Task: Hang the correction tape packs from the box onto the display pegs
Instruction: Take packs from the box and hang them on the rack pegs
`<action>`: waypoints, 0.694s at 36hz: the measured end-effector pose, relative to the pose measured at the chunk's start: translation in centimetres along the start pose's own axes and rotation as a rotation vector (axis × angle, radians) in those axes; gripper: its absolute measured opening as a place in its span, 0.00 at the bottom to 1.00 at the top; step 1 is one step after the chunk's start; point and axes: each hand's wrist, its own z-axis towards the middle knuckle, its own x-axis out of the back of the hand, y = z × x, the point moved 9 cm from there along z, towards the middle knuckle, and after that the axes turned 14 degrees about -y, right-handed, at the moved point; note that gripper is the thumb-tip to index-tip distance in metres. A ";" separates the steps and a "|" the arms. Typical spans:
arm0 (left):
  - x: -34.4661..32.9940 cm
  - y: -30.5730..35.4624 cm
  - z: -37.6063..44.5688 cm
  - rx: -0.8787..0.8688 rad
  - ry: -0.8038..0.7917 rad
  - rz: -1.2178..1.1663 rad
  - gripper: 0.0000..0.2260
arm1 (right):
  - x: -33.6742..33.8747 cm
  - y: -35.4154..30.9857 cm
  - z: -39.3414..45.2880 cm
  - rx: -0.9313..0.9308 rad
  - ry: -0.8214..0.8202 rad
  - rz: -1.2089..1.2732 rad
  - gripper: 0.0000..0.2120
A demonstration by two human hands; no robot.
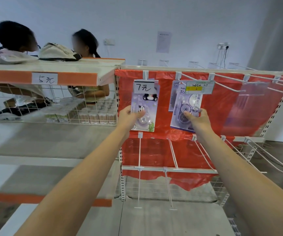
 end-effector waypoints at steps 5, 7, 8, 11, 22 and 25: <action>0.0 -0.2 0.4 0.007 0.024 0.015 0.17 | 0.0 0.1 0.3 0.011 0.002 0.011 0.16; 0.0 -0.6 0.7 0.021 0.034 0.004 0.19 | 0.0 0.1 0.3 0.014 0.002 0.004 0.16; 0.0 -0.8 0.8 0.028 0.035 -0.001 0.20 | 0.1 0.1 0.3 0.018 0.000 0.005 0.17; -0.2 -1.2 1.4 0.062 0.039 -0.008 0.20 | 0.4 0.1 0.3 0.025 -0.002 -0.002 0.19; -0.2 -3.0 4.3 0.142 0.065 -0.002 0.15 | 0.5 1.0 2.4 0.023 0.002 -0.132 0.22; 0.2 -3.7 5.4 0.173 0.086 0.015 0.16 | 0.2 1.2 3.5 0.018 0.004 -0.162 0.23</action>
